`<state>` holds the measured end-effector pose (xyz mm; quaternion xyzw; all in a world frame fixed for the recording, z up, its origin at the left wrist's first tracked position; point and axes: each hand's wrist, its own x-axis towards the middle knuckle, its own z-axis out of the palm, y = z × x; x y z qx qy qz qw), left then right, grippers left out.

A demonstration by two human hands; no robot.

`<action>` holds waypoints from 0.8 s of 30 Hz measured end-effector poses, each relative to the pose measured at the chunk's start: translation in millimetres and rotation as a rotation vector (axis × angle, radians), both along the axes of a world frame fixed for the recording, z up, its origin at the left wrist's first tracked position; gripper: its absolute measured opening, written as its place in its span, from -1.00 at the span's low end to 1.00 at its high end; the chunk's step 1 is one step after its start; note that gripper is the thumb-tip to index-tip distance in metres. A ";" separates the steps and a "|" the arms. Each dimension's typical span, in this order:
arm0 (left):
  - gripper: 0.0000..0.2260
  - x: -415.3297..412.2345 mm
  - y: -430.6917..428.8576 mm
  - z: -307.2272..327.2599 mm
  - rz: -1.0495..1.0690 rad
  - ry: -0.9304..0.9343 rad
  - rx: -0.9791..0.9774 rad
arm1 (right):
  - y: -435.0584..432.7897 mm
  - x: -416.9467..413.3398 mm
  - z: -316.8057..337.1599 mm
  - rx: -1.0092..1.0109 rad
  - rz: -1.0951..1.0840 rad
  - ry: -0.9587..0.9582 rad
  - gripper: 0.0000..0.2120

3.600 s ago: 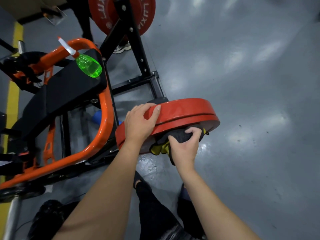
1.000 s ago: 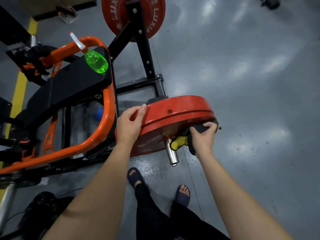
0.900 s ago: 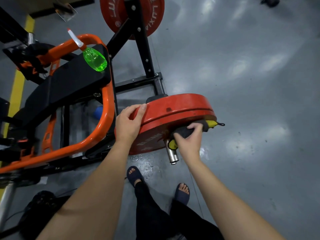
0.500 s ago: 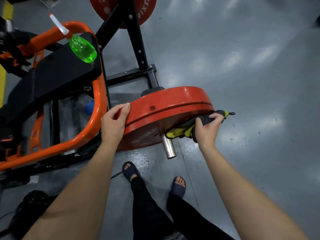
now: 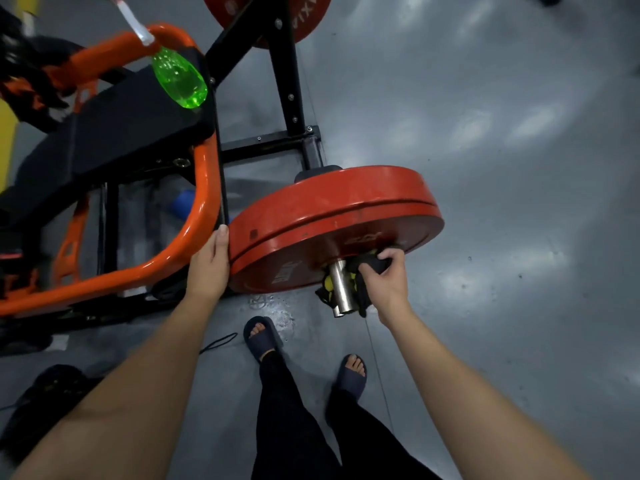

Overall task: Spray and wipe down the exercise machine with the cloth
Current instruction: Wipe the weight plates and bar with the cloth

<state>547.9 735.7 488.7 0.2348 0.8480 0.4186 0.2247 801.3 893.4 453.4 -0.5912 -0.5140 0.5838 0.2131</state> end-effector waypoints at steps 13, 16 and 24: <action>-0.58 73.9 60.3 116.3 -0.317 0.093 0.225 | 9.2 -8.2 199.9 0.399 0.282 0.200 -0.52; -0.60 73.8 75.0 133.4 -0.406 -0.173 0.262 | 20.1 -28.6 226.0 0.370 0.351 0.240 -0.45; -0.37 71.6 109.3 192.1 -0.254 -0.823 0.235 | 76.0 -62.9 250.0 0.323 0.548 0.130 -0.58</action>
